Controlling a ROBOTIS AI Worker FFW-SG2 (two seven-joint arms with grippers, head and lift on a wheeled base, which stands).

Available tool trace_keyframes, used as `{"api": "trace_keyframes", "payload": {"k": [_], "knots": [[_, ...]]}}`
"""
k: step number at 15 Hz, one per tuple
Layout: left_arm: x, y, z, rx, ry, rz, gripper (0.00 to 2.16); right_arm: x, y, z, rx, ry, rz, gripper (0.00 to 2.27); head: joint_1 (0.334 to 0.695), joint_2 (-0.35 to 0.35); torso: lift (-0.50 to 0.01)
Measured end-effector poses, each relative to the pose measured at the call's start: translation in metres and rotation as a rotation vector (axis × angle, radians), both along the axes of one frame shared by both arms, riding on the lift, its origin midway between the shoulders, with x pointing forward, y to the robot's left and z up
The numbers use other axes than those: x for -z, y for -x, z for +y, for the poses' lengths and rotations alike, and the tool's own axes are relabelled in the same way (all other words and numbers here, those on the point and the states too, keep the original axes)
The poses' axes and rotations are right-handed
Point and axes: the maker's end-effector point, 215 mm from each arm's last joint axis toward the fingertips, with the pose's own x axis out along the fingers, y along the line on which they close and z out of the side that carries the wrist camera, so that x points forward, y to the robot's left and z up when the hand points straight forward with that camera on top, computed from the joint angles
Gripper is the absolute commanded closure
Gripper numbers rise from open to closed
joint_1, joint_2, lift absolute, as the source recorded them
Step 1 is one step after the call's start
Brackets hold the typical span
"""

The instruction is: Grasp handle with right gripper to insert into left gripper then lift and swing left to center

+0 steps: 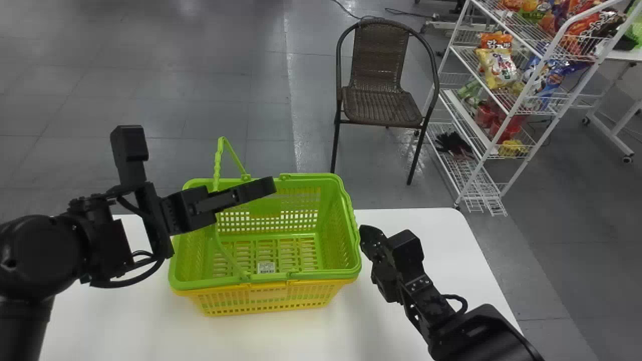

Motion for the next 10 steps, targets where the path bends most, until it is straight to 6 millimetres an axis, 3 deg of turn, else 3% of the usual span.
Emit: {"api": "trace_keyframes", "payload": {"k": [6,10], "knots": [[0.001,0.002,-0.002,0.002,0.005,0.003,0.18,0.0,-0.002,0.008,-0.011,-0.007,0.0,2.02,0.695,-0.13,0.0],[0.002,0.004,-0.002,0.003,0.006,0.004,0.18,-0.011,-0.005,0.006,0.003,-0.029,-0.018,2.02,0.695,-0.132,0.0]]}}
